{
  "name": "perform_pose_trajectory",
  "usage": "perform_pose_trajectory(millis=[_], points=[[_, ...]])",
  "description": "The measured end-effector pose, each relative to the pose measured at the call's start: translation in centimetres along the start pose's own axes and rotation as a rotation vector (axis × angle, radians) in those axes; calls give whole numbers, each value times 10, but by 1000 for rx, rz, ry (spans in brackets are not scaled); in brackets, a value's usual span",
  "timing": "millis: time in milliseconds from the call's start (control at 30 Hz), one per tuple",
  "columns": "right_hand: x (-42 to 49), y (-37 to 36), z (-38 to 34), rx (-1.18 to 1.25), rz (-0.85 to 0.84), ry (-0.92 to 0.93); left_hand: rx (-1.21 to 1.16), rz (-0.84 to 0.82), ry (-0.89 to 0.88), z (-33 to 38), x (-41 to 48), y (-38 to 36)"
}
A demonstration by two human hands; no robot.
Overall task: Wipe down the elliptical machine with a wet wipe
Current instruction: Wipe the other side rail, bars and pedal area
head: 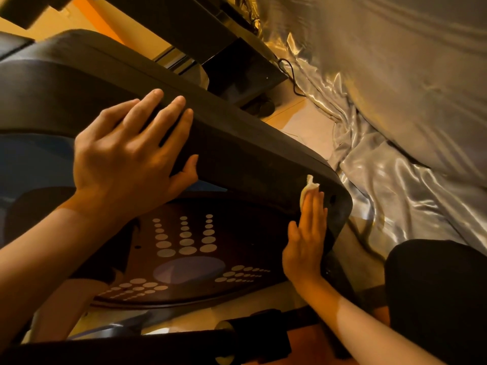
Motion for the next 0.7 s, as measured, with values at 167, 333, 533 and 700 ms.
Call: perform_pose_trajectory(millis=[167,333,533,700], points=[[-4,-12,-110,37,-124,313,29,29,-8,2,1,3],[-14,-9,-52,-126,-93,322,33,26,-12,0,2,4],[-12,-20,-110,-135,-130,464,33,26,-10,2,1,3],[-19,-8,-42,-171,-69,273,36,23,-29,1,0,5]])
Point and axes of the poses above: each hand's wrist, its own x-axis towards the middle knuckle, its own y-axis out of the back of the hand, z = x × y, the point moved 6 cm from there along x, towards the middle knuckle, and after that the axes turned 5 degrees about z, right-handed, at the moved point
